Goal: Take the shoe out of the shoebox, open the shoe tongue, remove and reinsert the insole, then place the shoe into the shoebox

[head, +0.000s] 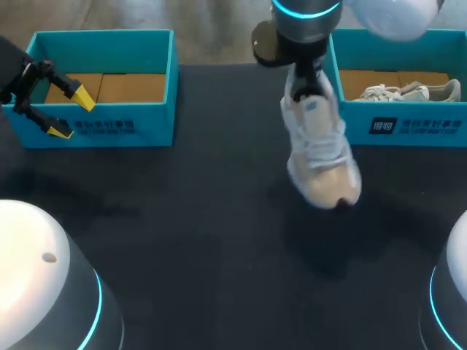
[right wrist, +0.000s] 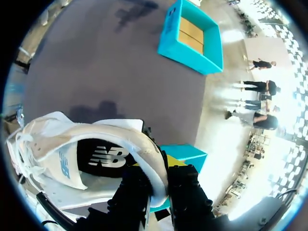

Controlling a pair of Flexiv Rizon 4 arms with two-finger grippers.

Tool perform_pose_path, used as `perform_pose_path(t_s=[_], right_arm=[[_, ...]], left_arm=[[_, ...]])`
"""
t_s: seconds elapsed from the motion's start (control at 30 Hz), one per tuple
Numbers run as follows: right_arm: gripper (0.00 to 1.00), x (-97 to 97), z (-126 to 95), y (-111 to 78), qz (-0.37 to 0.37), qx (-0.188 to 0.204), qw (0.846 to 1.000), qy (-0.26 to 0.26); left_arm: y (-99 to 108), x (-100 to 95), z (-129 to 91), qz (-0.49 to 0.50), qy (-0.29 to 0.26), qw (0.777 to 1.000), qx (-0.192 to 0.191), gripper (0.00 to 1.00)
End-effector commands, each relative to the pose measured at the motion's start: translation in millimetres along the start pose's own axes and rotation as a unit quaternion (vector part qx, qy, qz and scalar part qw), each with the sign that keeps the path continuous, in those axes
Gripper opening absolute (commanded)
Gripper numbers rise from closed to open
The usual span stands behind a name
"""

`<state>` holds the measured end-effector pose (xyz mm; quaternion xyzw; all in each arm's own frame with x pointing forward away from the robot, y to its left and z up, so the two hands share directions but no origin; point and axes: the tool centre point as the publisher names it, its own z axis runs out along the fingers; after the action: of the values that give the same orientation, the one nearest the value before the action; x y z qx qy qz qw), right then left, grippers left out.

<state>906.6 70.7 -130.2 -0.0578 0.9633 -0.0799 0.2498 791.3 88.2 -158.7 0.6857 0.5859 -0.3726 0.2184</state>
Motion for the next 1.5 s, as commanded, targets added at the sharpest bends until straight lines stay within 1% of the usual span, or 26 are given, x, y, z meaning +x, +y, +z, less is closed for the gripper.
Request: perform_pose_path(t_s=[0.03, 0.1, 0.17, 0.2, 0.27, 0.33, 0.43, 0.6, 0.8, 1.0, 1.17, 1.3, 1.43, 1.5], right_arm=[[0.0, -14.8, 0, -38.0, -0.014, -0.016, 1.0, -0.005], [0.0, -25.2, 2, -49.8, -0.02, -0.027, 0.999, -0.008], [0.0, -34.3, 7, -59.9, -0.03, -0.026, 0.999, -0.003], [0.0, -38.2, 10, -65.5, -0.03, -0.033, 0.999, -0.004], [0.0, -45.6, 17, -75.5, -0.036, -0.027, 0.999, 0.003], [0.0, -52.3, 23, -84.7, -0.034, -0.03, 0.999, 0.005], [0.0, -61.9, 31, -97.4, -0.038, -0.017, 0.999, 0.015], [0.0, -74.5, 39, -115.9, -0.042, -0.007, 0.999, 0.021], [0.0, -86.1, 44, -131.5, -0.041, 0.004, 0.999, 0.021], [0.0, -95.8, 56, -150.0, -0.038, 0.0, 0.999, 0.012], [0.0, -109.0, 76, -171.5, -0.038, 0.002, 0.999, 0.013], [0.0, -120.0, 100, -190.5, -0.037, 0.004, 0.999, 0.018], [0.0, -134.4, 126, -214.1, -0.035, 0.002, 0.999, 0.013], [0.0, -134.4, 126, -214.1, -0.035, 0.002, 0.999, 0.013]], left_arm=[[-1, -0.1, 0, 0.0, 0.001, 1.0, -0.001, 1.0], [-1, -0.1, 0, 0.0, 0.001, 1.0, -0.001, 1.0], [-1, -0.1, 0, 0.0, 0.001, 1.0, -0.001, 1.0], [-1, -0.1, 0, 0.0, 0.001, 1.0, -0.001, 1.0], [-1, -0.1, 0, 0.0, 0.001, 1.0, -0.001, 1.0], [-1, -0.1, 0, 0.0, 0.001, 1.0, -0.001, 1.0], [-1, -0.1, 0, 0.0, 0.001, 1.0, -0.001, 1.0], [-1, -0.1, 0, 0.0, 0.001, 1.0, -0.001, 1.0], [-1, -0.1, 0, 0.0, 0.001, 1.0, -0.001, 1.0], [-1, -0.1, 0, 0.0, 0.001, 1.0, -0.001, 1.0], [-1, -0.1, 0, 0.0, 0.001, 1.0, -0.001, 1.0], [-1, -0.1, 0, 0.0, 0.001, 1.0, -0.001, 1.0], [-1, -0.1, 0, 0.0, 0.001, 1.0, -0.001, 1.0], [-1, -0.1, 0, 0.0, 0.001, 1.0, -0.001, 1.0]])
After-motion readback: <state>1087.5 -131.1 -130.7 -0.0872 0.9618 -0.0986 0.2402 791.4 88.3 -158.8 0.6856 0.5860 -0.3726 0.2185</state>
